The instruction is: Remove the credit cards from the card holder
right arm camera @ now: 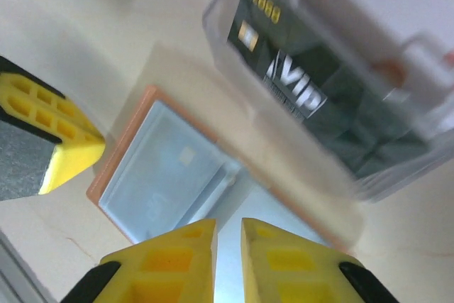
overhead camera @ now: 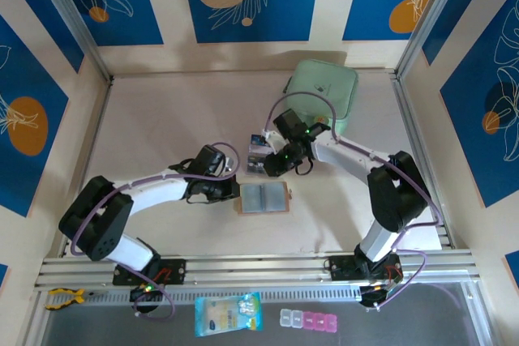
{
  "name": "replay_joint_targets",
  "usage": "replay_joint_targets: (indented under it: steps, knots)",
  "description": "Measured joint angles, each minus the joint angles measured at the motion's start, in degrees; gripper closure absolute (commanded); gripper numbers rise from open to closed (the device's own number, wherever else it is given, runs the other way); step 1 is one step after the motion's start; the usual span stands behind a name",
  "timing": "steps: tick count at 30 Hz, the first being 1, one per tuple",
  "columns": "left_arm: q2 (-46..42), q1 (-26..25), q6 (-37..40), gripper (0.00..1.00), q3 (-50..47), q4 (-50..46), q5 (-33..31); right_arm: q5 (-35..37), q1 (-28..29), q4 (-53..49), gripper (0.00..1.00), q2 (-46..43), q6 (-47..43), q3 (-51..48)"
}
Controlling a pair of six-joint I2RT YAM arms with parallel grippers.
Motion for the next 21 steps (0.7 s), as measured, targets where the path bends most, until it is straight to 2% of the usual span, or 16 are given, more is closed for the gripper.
replay_joint_targets:
  steps: [7,21]
  knots:
    - [0.8,-0.1,0.0,0.99,0.0,0.4,0.6,0.6,0.2,7.0,0.84,-0.1,7.7,-6.8]
    - [0.8,-0.1,0.0,0.99,0.0,0.3,0.6,6.7,-0.6,16.7,0.85,3.9,11.8,-8.5]
